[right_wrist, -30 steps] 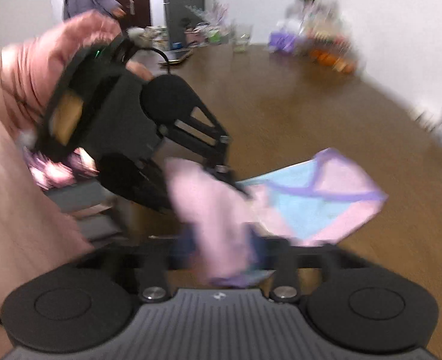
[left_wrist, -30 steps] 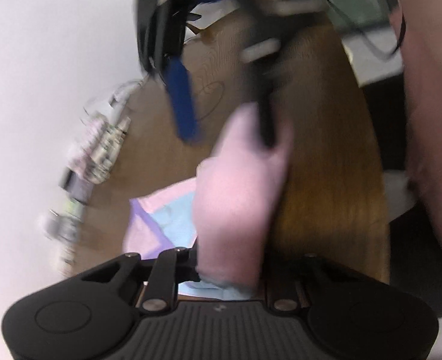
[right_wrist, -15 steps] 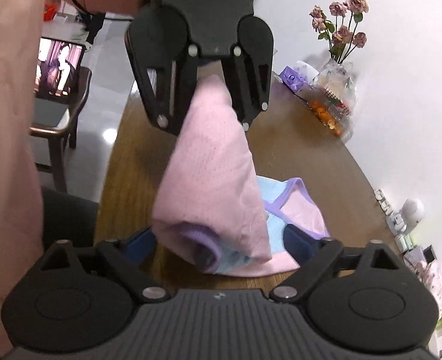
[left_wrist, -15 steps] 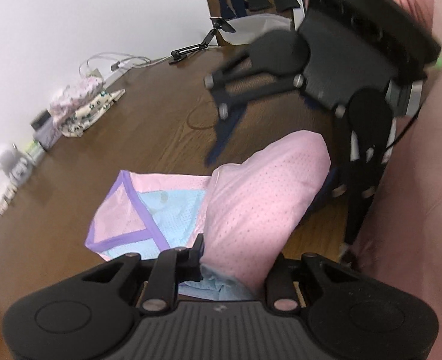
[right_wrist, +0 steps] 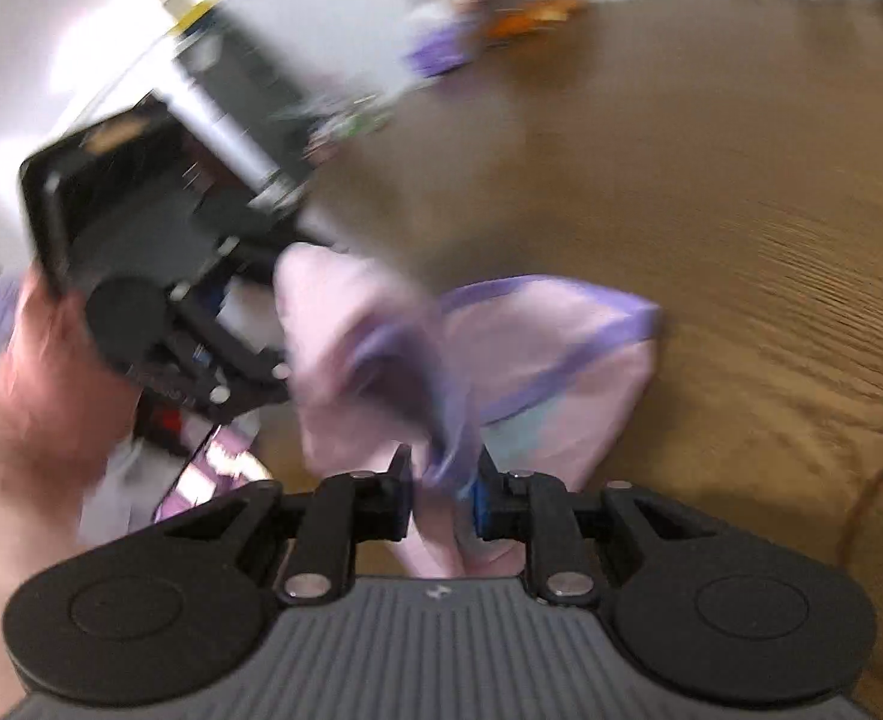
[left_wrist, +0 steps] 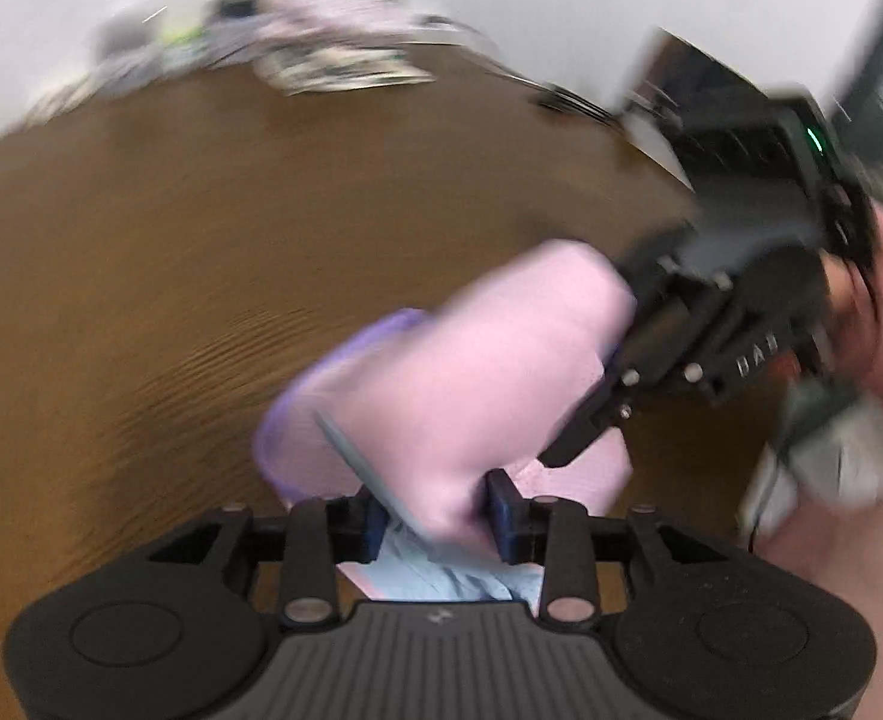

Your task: Fold clothes

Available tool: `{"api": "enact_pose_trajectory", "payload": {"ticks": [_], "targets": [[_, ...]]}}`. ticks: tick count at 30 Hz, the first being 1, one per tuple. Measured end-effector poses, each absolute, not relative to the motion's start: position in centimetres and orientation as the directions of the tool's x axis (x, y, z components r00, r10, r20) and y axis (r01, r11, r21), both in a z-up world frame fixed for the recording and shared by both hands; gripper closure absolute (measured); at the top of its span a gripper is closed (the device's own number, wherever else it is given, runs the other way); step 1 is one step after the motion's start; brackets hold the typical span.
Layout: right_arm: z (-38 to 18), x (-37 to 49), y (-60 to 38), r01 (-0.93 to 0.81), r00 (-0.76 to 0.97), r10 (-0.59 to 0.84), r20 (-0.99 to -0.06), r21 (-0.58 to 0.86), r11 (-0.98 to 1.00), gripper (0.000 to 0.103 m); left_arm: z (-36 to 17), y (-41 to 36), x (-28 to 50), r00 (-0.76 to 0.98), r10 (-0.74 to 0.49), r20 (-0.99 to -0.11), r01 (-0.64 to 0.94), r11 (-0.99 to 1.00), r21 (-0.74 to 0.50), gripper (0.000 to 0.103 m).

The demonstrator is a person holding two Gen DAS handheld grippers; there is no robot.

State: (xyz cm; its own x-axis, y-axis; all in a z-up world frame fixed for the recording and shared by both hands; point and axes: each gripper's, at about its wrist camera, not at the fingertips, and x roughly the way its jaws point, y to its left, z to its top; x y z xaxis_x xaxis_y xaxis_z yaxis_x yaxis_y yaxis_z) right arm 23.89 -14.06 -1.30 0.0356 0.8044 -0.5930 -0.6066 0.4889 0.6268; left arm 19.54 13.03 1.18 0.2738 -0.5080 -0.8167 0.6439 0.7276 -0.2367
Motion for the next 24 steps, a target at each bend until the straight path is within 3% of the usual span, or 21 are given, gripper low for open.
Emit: {"api": "enact_pose_trajectory", "payload": {"ticks": [6, 9, 12, 16, 24], "targets": [[-3.6, 24.5, -15.3, -0.485, 0.069, 0.843, -0.533, 0.721, 0.495, 0.082, 0.0, 13.5, 20.9, 0.302, -0.534, -0.79, 0.582, 0.76, -0.291, 0.071], [-4.0, 24.2, -15.1, -0.483, 0.099, 0.859, -0.502, 0.73, 0.483, 0.082, 0.5, 13.9, 19.4, 0.352, -0.546, -0.76, 0.59, 0.76, -0.273, 0.081], [-3.6, 23.9, -14.7, -0.522, 0.118, 0.874, -0.472, 0.719, 0.459, 0.083, 1.2, 14.3, 17.4, 0.414, -0.548, -0.727, 0.583, 0.773, -0.251, 0.083], [-3.4, 24.1, -14.0, -0.545, 0.104, 0.886, -0.452, 0.719, 0.43, 0.083, 0.8, 15.1, 15.5, 0.437, -0.53, -0.727, 0.55, 0.797, -0.251, 0.082], [-4.4, 23.0, -14.6, -0.504, 0.129, 0.867, -0.482, 0.721, 0.476, 0.083, 0.1, 15.4, 16.5, 0.458, -0.537, -0.708, 0.51, 0.812, -0.284, 0.071]]}}
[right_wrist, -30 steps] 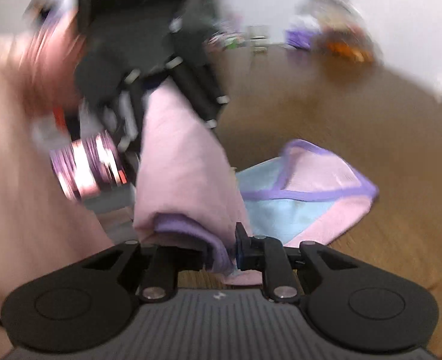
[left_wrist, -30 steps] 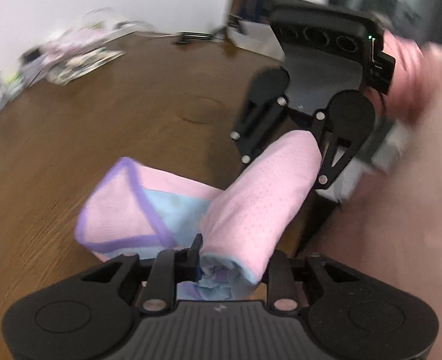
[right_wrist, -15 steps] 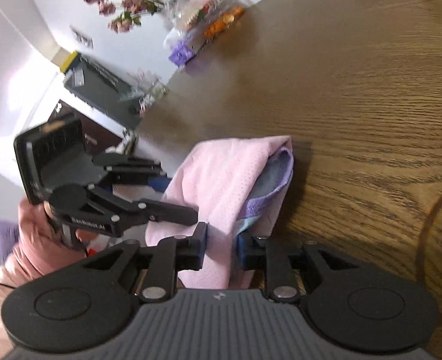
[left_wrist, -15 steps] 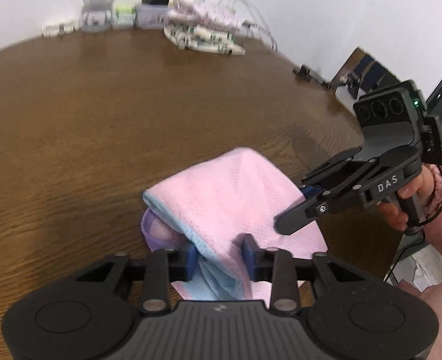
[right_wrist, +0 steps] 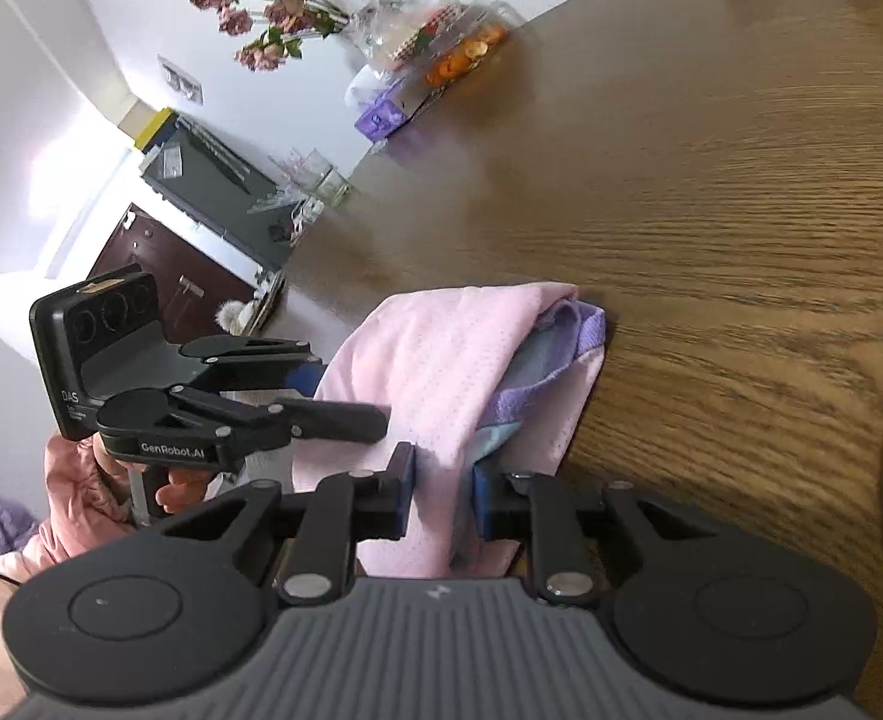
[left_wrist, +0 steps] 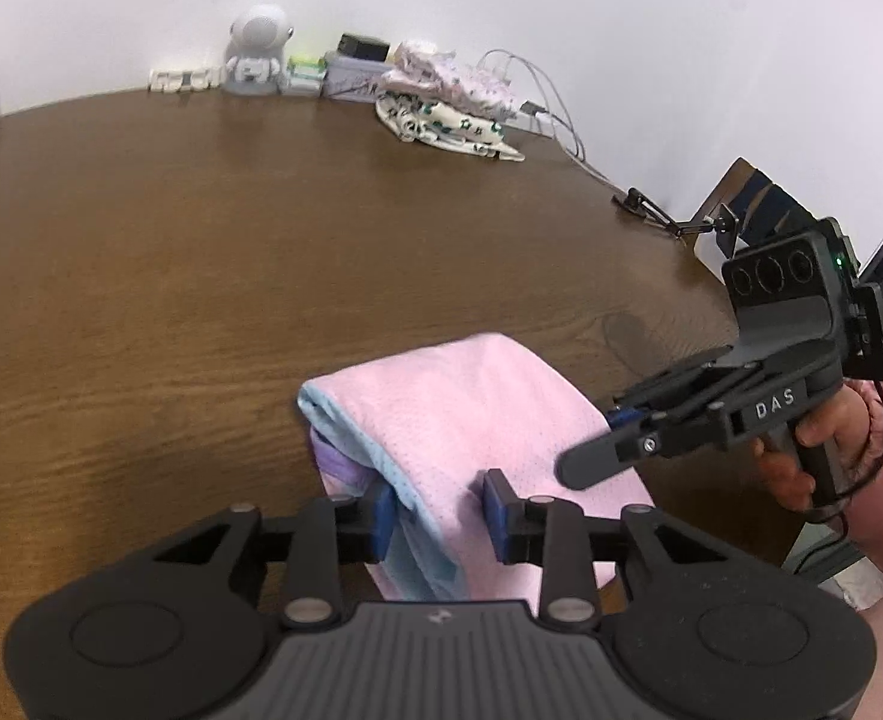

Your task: Fold clothes

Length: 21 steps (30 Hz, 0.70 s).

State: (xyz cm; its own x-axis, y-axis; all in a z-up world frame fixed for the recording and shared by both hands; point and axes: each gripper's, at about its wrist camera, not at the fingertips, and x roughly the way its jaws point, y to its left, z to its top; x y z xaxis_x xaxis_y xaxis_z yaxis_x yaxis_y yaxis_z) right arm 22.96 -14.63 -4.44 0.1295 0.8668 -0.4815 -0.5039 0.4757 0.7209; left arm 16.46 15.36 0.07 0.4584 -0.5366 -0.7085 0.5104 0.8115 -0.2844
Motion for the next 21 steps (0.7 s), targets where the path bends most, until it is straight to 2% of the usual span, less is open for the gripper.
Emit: {"api": "enact_pose_trajectory", "payload": {"ticks": [1, 3, 4, 6, 10, 12, 13, 14, 17, 21], "targets": [[-4.5, 22.7, -14.8, -0.503, 0.136, 0.867, -0.48, 0.72, 0.478, 0.083, 0.0, 15.2, 16.4, 0.46, -0.535, -0.709, 0.515, 0.811, -0.278, 0.068], [-4.6, 22.2, -14.9, -0.501, 0.15, 0.861, -0.486, 0.714, 0.49, 0.081, -0.2, 14.9, 16.3, 0.464, -0.518, -0.719, 0.515, 0.818, -0.257, 0.049], [-4.5, 21.9, -15.2, -0.499, 0.16, 0.857, -0.491, 0.709, 0.499, 0.079, -0.2, 15.0, 16.3, 0.471, -0.503, -0.724, 0.508, 0.826, -0.244, 0.045], [-4.0, 21.2, -16.0, -0.495, 0.199, 0.846, -0.495, 0.694, 0.522, 0.06, 0.0, 15.6, 16.1, 0.503, -0.477, -0.721, 0.488, 0.845, -0.219, 0.043], [-1.3, 19.2, -18.3, -0.53, 0.344, 0.808, -0.478, 0.611, 0.588, 0.058, 2.1, 16.7, 15.0, 0.614, -0.425, -0.666, 0.448, 0.881, -0.15, 0.043], [0.3, 18.8, -18.1, -0.559, 0.425, 0.774, -0.47, 0.536, 0.633, 0.058, 3.0, 16.4, 14.6, 0.653, -0.407, -0.638, 0.454, 0.885, -0.1, 0.052], [0.9, 18.8, -17.7, -0.575, 0.451, 0.763, -0.463, 0.503, 0.645, 0.058, 3.3, 15.9, 14.5, 0.657, -0.407, -0.634, 0.471, 0.879, -0.077, 0.072], [1.3, 18.8, -16.9, -0.593, 0.466, 0.758, -0.457, 0.474, 0.651, 0.059, 3.3, 15.2, 14.6, 0.653, -0.404, -0.64, 0.486, 0.872, -0.054, 0.086], [1.8, 18.8, -13.9, -0.642, 0.489, 0.743, -0.458, 0.388, 0.661, 0.067, 2.0, 12.9, 14.8, 0.633, -0.368, -0.681, 0.522, 0.853, 0.024, 0.09], [0.2, 18.0, -10.1, -0.668, 0.521, 0.642, -0.563, 0.199, 0.717, 0.08, -0.4, 11.0, 14.8, 0.635, -0.322, -0.702, 0.539, 0.836, 0.104, 0.091]]}}
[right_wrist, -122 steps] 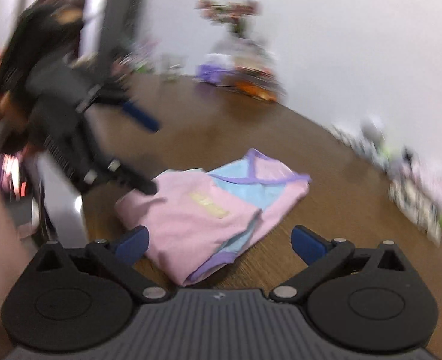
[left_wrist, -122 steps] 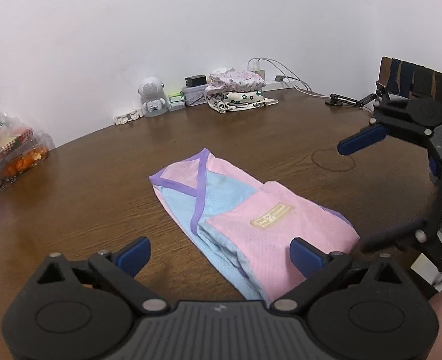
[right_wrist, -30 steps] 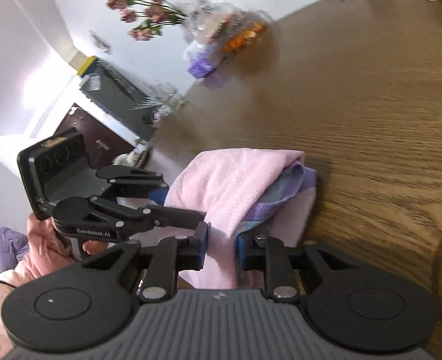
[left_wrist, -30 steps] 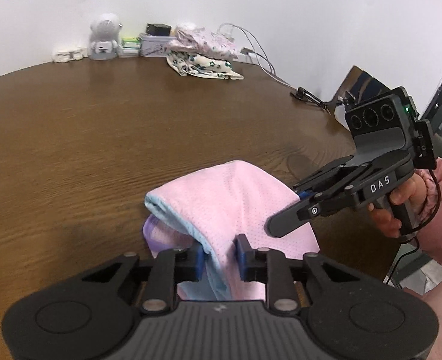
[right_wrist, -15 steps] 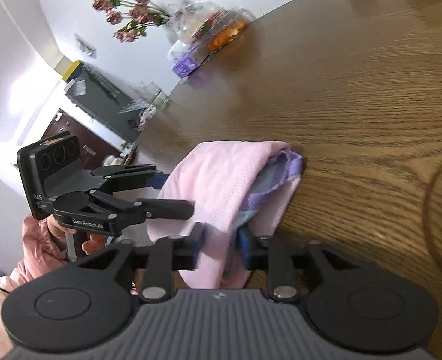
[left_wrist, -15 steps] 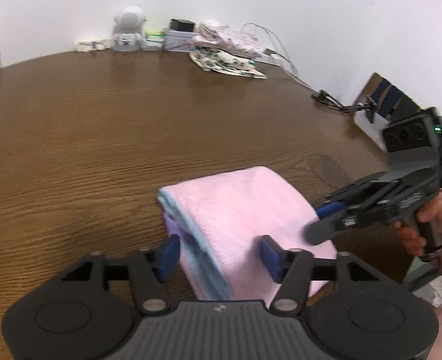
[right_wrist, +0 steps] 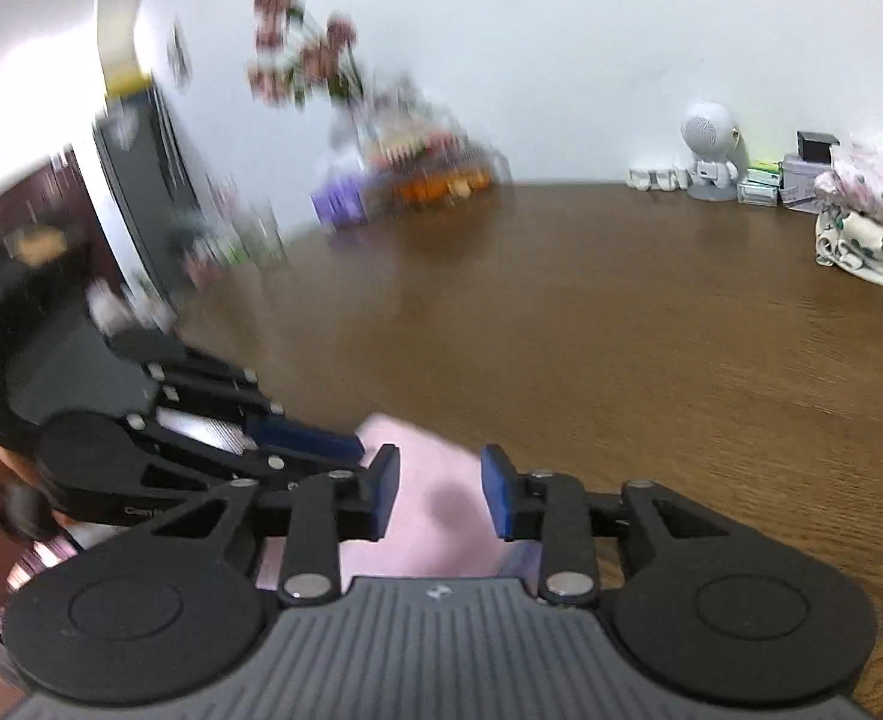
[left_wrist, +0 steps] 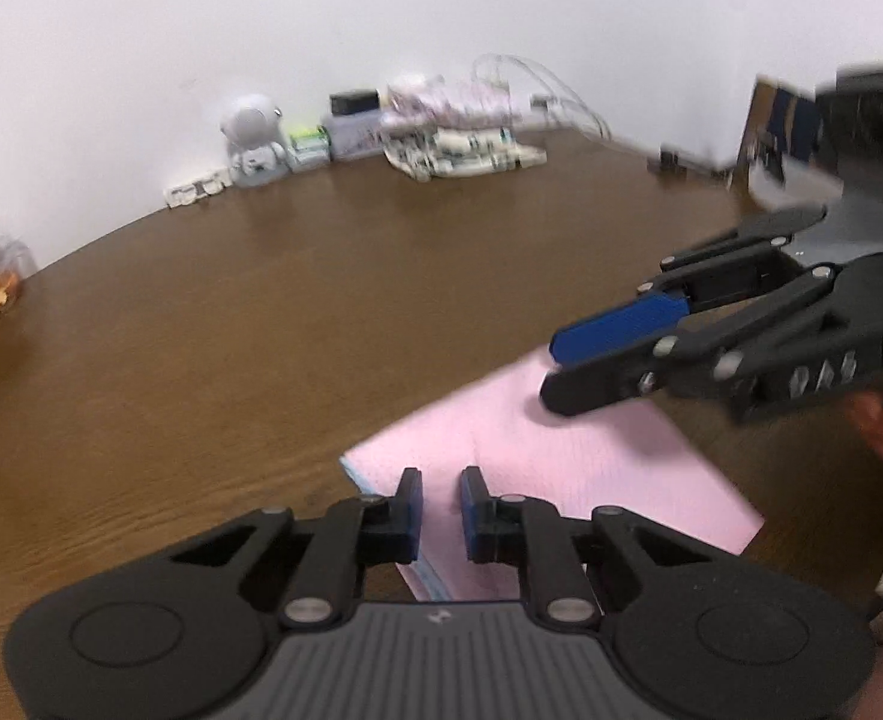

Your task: Fold clothes

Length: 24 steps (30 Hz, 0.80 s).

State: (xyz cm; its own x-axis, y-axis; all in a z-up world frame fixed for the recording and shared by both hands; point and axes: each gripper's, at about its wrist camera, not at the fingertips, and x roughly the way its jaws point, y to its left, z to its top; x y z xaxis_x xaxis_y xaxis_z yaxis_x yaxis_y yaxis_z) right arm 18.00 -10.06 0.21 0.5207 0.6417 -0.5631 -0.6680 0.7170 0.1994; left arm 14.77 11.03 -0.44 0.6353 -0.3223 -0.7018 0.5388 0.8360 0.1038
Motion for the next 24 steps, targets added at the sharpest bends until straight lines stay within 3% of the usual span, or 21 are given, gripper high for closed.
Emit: {"api": "enact_pose_trajectory", "payload": {"ticks": [2, 4, 9, 13, 15, 16, 24], "targets": [[-1.3, 17.4, -9.4, -0.669, 0.527, 0.596, -0.606, 0.137, 0.731, 0.08, -0.7, 11.0, 14.7, 0.644, -0.33, -0.69, 0.541, 0.834, 0.106, 0.09], [-1.9, 16.9, -9.7, -0.667, 0.544, 0.596, -0.59, 0.126, 0.734, 0.08, -0.6, 11.1, 14.7, 0.646, -0.335, -0.686, 0.54, 0.836, 0.1, 0.089], [-0.9, 15.9, -11.1, -0.638, 0.551, 0.615, -0.563, 0.191, 0.746, 0.078, 1.5, 11.8, 12.7, 0.686, -0.362, -0.631, 0.526, 0.846, 0.086, 0.061], [0.5, 13.3, -11.8, -0.685, 0.544, 0.659, -0.519, 0.18, 0.706, 0.072, 2.1, 12.0, 9.7, 0.676, -0.382, -0.63, 0.546, 0.834, 0.08, 0.064], [0.5, 12.4, -11.2, -0.715, 0.534, 0.662, -0.525, 0.138, 0.686, 0.067, 1.4, 11.5, 8.8, 0.658, -0.369, -0.656, 0.554, 0.827, 0.09, 0.083], [0.2, 12.2, -10.8, -0.724, 0.53, 0.654, -0.539, 0.114, 0.68, 0.067, 0.8, 11.2, 8.5, 0.648, -0.357, -0.673, 0.556, 0.826, 0.096, 0.084], [-1.4, 12.2, -8.8, -0.705, 0.511, 0.588, -0.627, 0.087, 0.704, 0.064, -0.8, 10.5, 8.4, 0.646, -0.322, -0.692, 0.529, 0.843, 0.101, 0.08]]}}
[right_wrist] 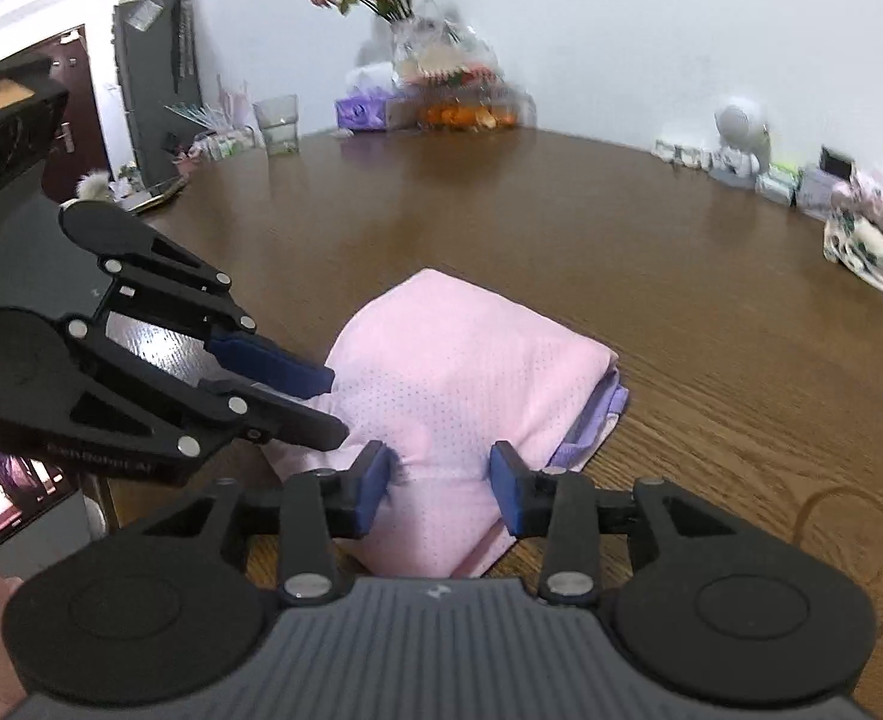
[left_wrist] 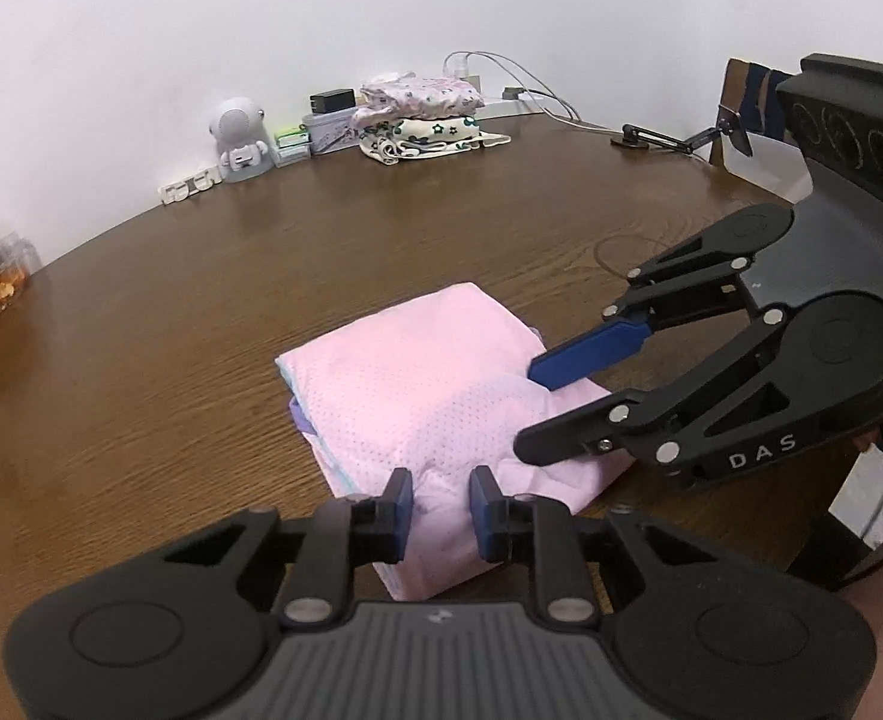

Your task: Fold clothes

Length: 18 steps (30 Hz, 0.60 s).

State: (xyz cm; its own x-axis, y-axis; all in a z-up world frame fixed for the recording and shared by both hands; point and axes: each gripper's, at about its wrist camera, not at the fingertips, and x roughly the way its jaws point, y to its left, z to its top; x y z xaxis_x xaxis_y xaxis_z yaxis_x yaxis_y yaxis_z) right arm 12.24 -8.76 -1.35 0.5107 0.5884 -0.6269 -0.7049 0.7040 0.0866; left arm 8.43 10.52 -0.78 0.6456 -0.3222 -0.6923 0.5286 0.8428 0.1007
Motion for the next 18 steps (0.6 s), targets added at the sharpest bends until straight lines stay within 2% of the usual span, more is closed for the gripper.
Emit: {"api": "enact_pose_trajectory", "payload": {"ticks": [1, 2, 3, 5, 9, 11, 13, 14, 15, 16, 18], "targets": [[-1.0, 12.3, -9.0, -0.71, 0.497, 0.602, -0.625, 0.106, 0.696, 0.062, -0.4, 10.9, 8.3, 0.657, -0.317, -0.684, 0.515, 0.852, 0.1, 0.066], [-0.5, 12.5, -9.4, -0.717, 0.487, 0.621, -0.614, 0.125, 0.686, 0.057, 0.2, 11.6, 8.0, 0.674, -0.313, -0.669, 0.493, 0.865, 0.092, 0.046], [0.2, 12.7, -9.9, -0.718, 0.491, 0.638, -0.594, 0.138, 0.682, 0.048, 0.8, 12.4, 7.7, 0.691, -0.314, -0.652, 0.468, 0.881, 0.072, 0.03], [1.9, 13.6, -10.7, -0.714, 0.52, 0.646, -0.559, 0.132, 0.688, 0.033, 1.7, 13.8, 7.2, 0.702, -0.329, -0.632, 0.418, 0.908, -0.008, 0.018], [3.7, 17.2, -9.9, -0.756, 0.496, 0.663, -0.561, 0.096, 0.647, 0.015, 1.7, 16.1, 6.4, 0.634, -0.418, -0.65, 0.357, 0.904, -0.233, 0.017], [3.5, 19.6, -8.7, -0.783, 0.435, 0.676, -0.594, 0.122, 0.611, 0.01, 0.9, 16.3, 6.1, 0.578, -0.465, -0.67, 0.346, 0.884, -0.315, 0.017], [2.8, 22.0, -7.7, -0.788, 0.361, 0.685, -0.633, 0.186, 0.587, 0.01, 0.1, 16.2, 6.0, 0.541, -0.474, -0.695, 0.332, 0.88, -0.341, 0.019], [2.3, 23.1, -7.3, -0.779, 0.333, 0.687, -0.646, 0.222, 0.586, 0.01, -0.2, 16.1, 6.0, 0.527, -0.47, -0.709, 0.319, 0.882, -0.347, 0.024], [1.9, 24.1, -7.1, -0.769, 0.311, 0.687, -0.656, 0.251, 0.588, 0.013, -0.5, 16.1, 6.1, 0.52, -0.47, -0.713, 0.31, 0.882, -0.355, 0.03], [1.5, 24.8, -7.0, -0.758, 0.295, 0.687, -0.664, 0.275, 0.592, 0.017, -0.6, 16.2, 6.1, 0.518, -0.474, -0.712, 0.305, 0.88, -0.364, 0.031], [0.7, 25.6, -7.4, -0.733, 0.278, 0.695, -0.663, 0.322, 0.6, 0.047, -0.7, 16.3, 6.7, 0.507, -0.499, -0.703, 0.292, 0.867, -0.404, 0.045]]}}
